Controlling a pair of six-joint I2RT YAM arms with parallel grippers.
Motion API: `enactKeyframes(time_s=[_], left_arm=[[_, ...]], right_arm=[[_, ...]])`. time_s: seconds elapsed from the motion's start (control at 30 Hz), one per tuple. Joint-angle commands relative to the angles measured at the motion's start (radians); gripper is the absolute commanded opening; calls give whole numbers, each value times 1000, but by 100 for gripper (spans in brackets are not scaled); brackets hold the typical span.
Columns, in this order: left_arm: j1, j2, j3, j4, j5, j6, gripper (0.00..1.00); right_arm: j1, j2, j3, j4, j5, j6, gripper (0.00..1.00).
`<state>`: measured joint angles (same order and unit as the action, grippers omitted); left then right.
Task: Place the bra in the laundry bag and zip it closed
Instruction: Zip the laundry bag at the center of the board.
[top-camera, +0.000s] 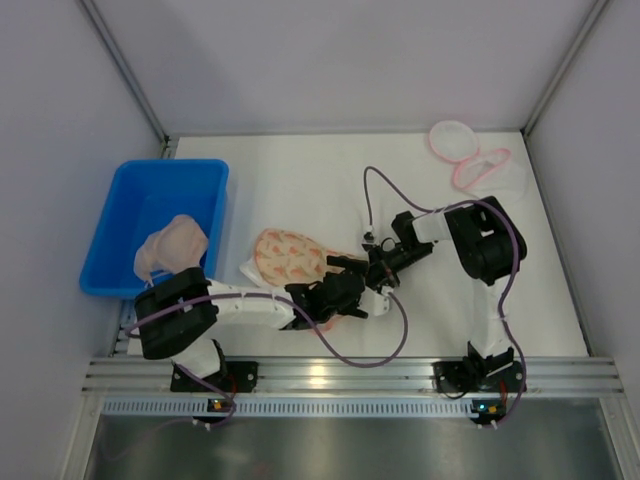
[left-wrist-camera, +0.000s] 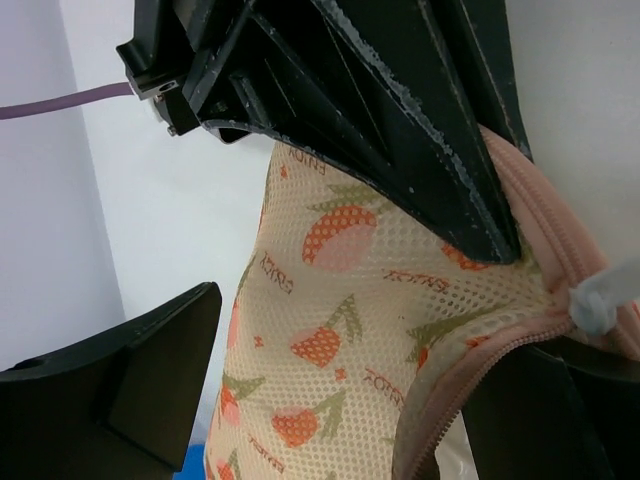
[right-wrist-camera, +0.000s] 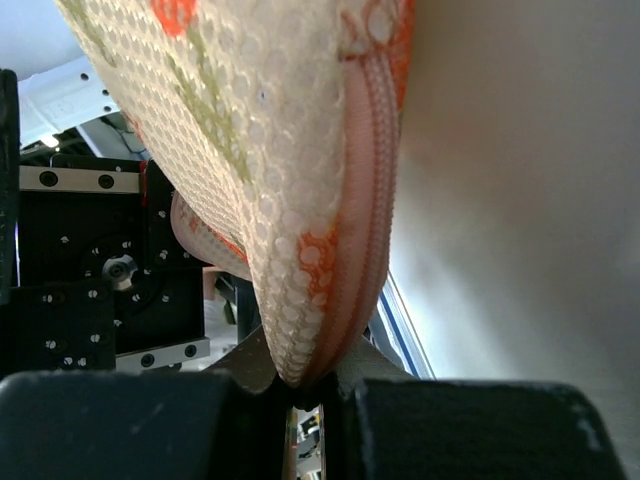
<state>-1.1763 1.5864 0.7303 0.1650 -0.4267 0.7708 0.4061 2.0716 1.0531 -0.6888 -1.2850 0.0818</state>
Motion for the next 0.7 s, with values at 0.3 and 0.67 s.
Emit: enactKeyframes(time_s=[0.3,0.67], left_arm=[[-11,-334,23,-421,307,-97,94],[-43,-233,309,-714,573,50,63]], right_arm=[[-21,-4,54,-17,-34,1,0],[-26,9,51,-11,-54,13,0]])
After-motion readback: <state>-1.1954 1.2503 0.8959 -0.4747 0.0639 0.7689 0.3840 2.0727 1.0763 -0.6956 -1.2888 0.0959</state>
